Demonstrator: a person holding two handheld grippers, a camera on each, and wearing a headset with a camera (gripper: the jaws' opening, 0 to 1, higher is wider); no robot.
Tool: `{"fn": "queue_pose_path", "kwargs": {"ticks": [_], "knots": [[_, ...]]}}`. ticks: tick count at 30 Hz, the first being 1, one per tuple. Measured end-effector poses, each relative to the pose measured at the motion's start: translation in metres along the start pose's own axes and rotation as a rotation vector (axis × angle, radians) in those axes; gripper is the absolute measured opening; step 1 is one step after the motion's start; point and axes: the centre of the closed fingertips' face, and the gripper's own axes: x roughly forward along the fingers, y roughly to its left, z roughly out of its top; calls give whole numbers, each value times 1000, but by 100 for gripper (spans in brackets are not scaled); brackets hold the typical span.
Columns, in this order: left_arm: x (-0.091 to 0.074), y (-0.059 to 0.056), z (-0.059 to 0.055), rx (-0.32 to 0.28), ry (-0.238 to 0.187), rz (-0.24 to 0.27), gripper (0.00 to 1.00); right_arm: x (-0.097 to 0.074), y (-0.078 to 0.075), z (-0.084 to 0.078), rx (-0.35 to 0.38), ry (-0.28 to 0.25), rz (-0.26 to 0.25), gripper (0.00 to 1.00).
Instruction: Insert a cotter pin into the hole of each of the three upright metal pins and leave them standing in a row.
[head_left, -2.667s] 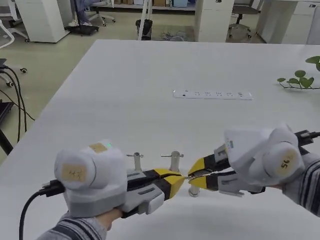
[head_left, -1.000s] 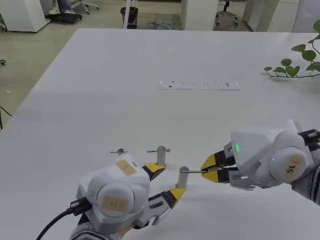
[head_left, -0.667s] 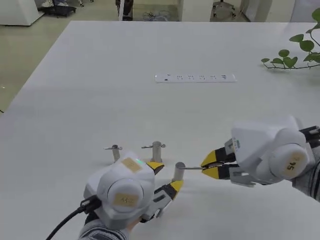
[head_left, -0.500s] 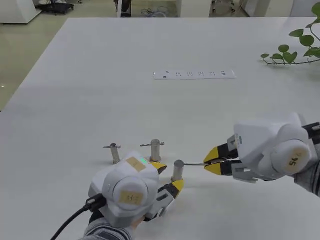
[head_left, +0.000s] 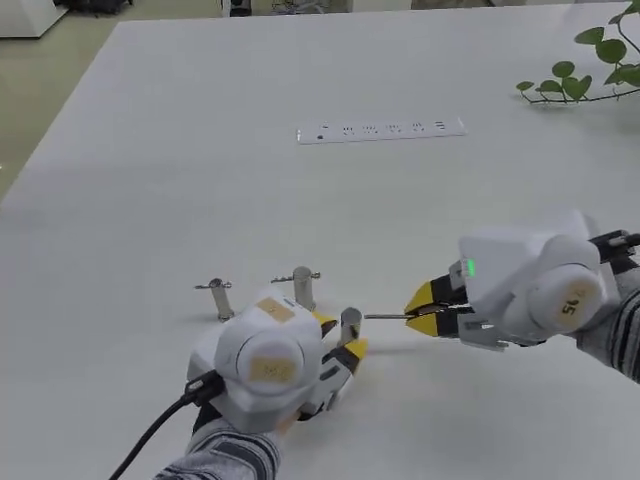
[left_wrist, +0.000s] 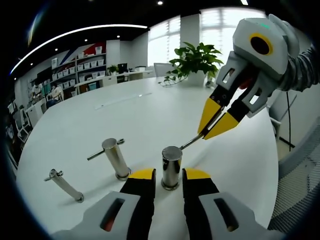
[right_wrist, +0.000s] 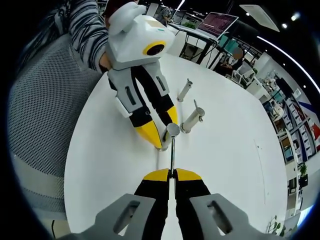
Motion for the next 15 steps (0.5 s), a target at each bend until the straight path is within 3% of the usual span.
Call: {"fn": "queue_pose_path", "kwargs": {"ticks": [15], "knots": [[5,-3,-3,-7,16,-14,10,6,-1,4,-21,-20,22,0]]}}
